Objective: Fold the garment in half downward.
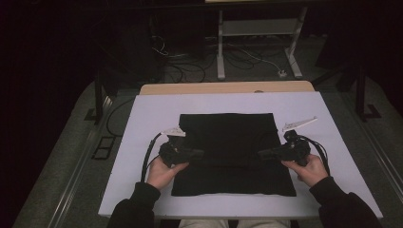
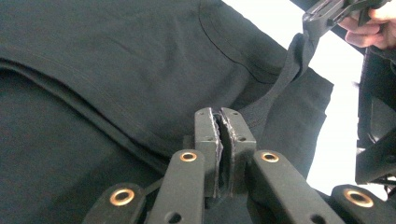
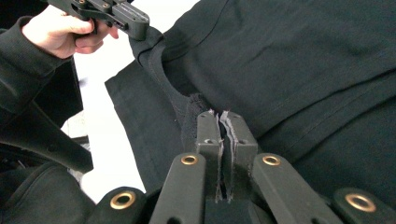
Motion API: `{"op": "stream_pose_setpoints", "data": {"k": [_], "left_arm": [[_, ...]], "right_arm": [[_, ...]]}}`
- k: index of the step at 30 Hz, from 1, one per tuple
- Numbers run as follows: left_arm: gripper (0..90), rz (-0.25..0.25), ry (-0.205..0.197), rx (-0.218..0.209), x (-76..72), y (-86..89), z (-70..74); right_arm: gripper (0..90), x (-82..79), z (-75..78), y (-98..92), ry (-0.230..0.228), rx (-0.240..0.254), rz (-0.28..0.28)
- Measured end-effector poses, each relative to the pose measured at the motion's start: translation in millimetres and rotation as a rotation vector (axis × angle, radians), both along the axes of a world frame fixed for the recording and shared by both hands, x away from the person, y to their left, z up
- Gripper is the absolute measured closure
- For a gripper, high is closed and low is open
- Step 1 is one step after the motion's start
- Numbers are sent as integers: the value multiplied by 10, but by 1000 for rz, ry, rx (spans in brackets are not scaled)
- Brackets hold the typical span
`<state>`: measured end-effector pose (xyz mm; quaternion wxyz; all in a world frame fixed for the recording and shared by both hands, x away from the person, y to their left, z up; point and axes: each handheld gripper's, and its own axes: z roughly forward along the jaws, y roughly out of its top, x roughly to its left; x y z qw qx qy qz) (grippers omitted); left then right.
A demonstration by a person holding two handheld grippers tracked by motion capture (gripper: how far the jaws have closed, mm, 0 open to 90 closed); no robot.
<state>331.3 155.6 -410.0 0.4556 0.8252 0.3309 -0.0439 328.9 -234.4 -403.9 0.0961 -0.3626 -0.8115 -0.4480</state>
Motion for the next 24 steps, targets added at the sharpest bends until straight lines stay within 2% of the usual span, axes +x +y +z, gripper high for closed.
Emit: {"op": "stream_pose_setpoints", "data": {"k": [5, 12, 20, 24], "left_arm": [[848, -14, 1, 2, -81, -13, -6], [849, -30, 12, 12, -164, -40, -22], [849, -71, 48, 21, -257, -85, -61], [850, -89, 53, 27, -296, -94, -68]], "right_arm": [[849, -68, -16, -7, 7, -8, 12], [849, -153, -35, -19, 30, 9, 35], [849, -218, -76, -36, 77, 28, 68], [849, -256, -92, -41, 96, 34, 80]]}}
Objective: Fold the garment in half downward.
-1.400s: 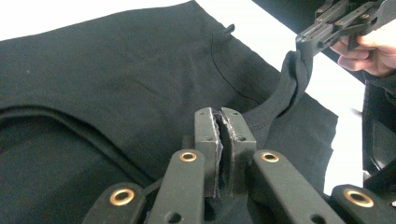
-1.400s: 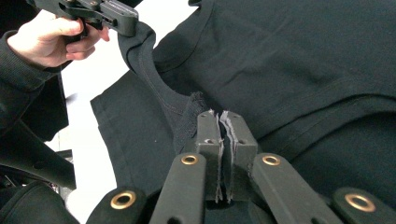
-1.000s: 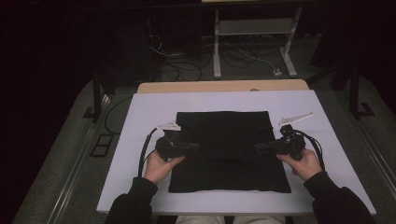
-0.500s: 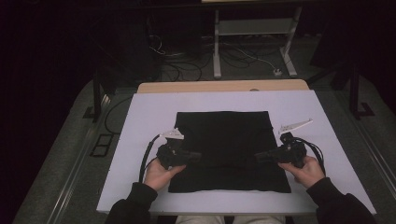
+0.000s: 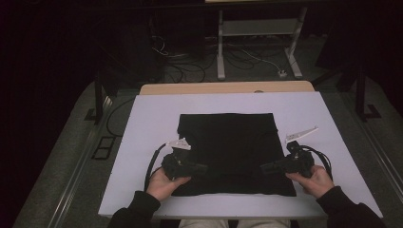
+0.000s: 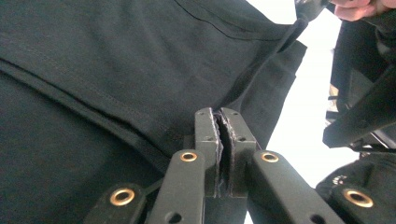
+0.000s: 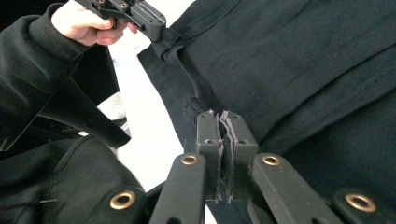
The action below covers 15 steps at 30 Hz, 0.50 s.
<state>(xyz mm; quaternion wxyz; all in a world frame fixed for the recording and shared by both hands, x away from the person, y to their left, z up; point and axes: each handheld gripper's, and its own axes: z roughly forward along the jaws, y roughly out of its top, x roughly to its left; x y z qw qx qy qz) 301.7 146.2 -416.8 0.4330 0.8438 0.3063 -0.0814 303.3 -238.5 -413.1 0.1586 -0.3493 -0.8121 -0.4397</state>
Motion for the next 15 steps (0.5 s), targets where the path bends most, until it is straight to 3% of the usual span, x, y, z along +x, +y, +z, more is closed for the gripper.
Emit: {"op": "stream_pose_setpoints", "data": {"k": [15], "left_arm": [[851, -24, 21, 10, -114, 51, -20]], "right_arm": [[848, -159, -40, 18, 20, -12, 34]]}}
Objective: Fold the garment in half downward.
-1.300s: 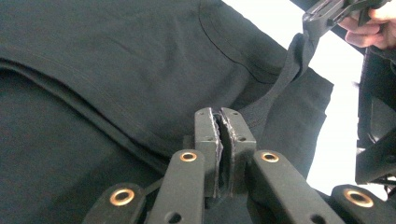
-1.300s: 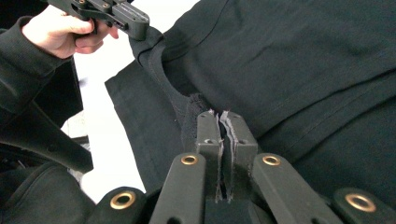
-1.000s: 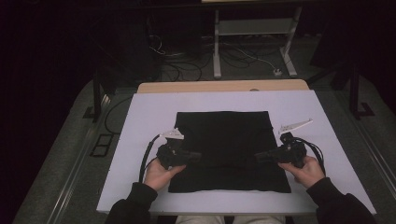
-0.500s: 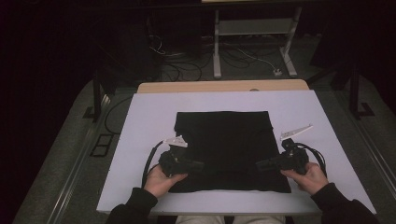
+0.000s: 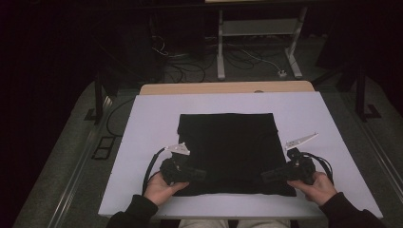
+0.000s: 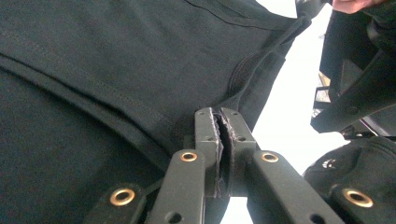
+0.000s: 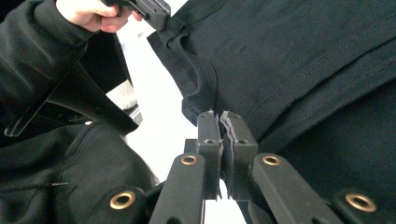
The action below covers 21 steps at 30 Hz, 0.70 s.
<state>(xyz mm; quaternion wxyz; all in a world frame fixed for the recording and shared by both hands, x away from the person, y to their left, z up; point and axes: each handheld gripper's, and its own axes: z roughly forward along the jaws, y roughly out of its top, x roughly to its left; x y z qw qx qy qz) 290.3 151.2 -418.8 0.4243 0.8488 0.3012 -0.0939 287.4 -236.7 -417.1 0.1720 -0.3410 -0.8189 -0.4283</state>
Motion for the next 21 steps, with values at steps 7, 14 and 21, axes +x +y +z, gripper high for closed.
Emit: {"op": "stream_pose_setpoints", "data": {"k": [7, 14, 21], "left_arm": [[852, -26, -1, 25, -18, 9, -25], [854, -41, 7, 28, -52, -18, -26], [855, -59, 11, 39, -64, -22, -41]], "right_arm": [[847, -46, -24, 34, 14, -17, 14], [847, -75, -37, 28, 18, -18, 19], [846, -95, -53, 26, 26, -24, 23]]}}
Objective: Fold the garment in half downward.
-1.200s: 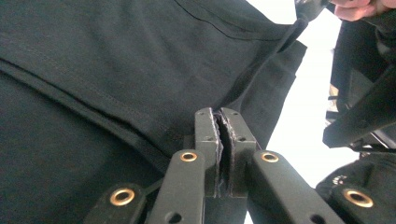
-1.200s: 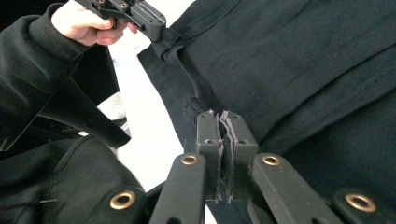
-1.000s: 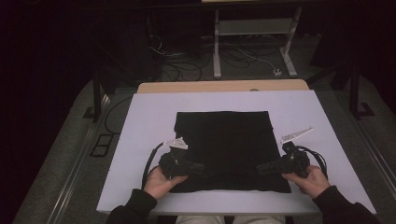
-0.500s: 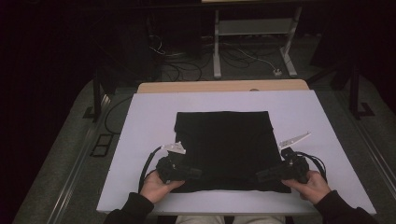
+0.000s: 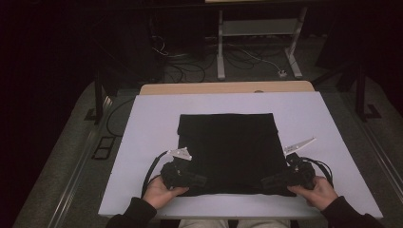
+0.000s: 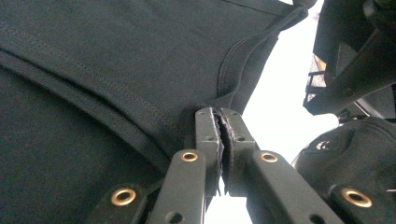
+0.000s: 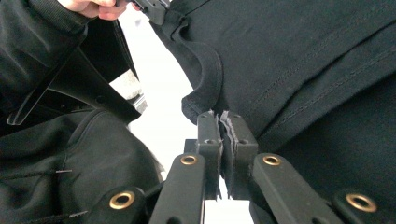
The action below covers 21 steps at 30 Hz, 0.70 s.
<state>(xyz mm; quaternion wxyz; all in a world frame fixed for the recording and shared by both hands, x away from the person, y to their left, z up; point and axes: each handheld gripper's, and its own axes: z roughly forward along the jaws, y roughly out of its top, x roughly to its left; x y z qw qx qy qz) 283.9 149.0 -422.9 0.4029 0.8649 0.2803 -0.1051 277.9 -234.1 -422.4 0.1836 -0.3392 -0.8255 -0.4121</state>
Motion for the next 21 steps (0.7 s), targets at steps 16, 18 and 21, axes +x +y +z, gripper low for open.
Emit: {"op": "stream_pose_setpoints", "data": {"k": [16, 18, 21], "left_arm": [[571, -2, -13, -46, -46, -6, 35], [508, -1, -27, -50, -48, 6, 51], [419, 23, -46, -49, -50, 15, 66]], "right_arm": [[616, -11, -25, 35, 19, 2, 14], [533, -19, -3, 40, 1, 7, 8], [416, -30, 36, 43, -40, 8, -16]]}}
